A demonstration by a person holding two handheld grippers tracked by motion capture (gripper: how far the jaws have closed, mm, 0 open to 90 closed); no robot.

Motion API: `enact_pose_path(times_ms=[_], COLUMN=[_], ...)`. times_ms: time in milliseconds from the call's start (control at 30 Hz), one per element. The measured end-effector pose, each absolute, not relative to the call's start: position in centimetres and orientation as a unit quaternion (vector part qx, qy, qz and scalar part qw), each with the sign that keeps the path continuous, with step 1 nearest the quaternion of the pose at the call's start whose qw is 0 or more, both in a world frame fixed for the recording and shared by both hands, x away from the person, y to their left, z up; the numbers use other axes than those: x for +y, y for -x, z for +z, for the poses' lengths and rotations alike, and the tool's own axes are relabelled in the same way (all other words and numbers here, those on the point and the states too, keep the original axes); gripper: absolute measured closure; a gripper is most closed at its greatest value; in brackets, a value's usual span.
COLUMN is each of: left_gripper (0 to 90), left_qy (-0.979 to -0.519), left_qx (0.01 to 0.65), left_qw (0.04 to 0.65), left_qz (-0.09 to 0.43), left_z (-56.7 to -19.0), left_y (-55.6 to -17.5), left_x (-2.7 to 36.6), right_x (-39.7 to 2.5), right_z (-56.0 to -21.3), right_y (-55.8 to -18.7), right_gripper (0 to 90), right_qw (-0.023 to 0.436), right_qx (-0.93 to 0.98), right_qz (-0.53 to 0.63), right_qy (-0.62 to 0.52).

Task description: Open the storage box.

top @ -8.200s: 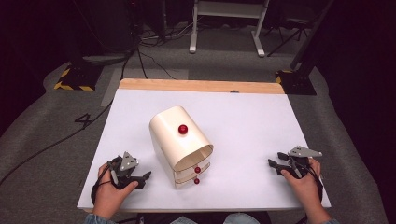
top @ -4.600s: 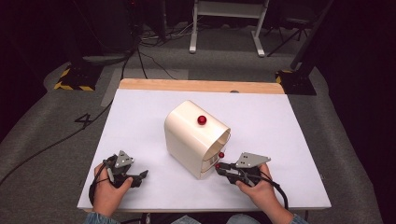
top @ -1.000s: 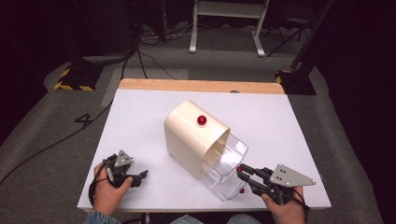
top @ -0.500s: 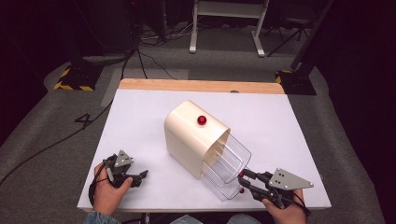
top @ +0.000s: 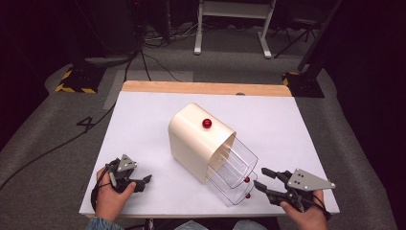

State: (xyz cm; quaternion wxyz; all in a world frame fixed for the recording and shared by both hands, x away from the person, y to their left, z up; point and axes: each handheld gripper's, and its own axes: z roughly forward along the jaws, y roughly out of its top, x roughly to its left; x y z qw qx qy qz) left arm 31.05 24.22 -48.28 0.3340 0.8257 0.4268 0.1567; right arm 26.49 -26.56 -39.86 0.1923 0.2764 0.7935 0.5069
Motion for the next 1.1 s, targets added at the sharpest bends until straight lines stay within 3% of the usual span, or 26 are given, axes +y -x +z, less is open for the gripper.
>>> enact_pose_path(times_ms=[400,1100], left_gripper=[21.2,21.2], left_qy=[-0.826,-0.826], left_qx=[0.425,0.426], left_qw=[0.333,0.335], left_qz=[0.160,0.158], left_z=[-48.3,-48.3], left_y=[-30.9,-31.0], left_x=[24.2,24.2], right_x=[-32.2,-37.8], right_z=[-40.2,-45.6], right_y=[-30.5,-34.6], right_gripper=[37.3,18.1], right_qw=[0.215,0.183], right_qx=[0.785,0.828], right_qz=[0.466,0.325], right_qy=[-0.348,-0.418])
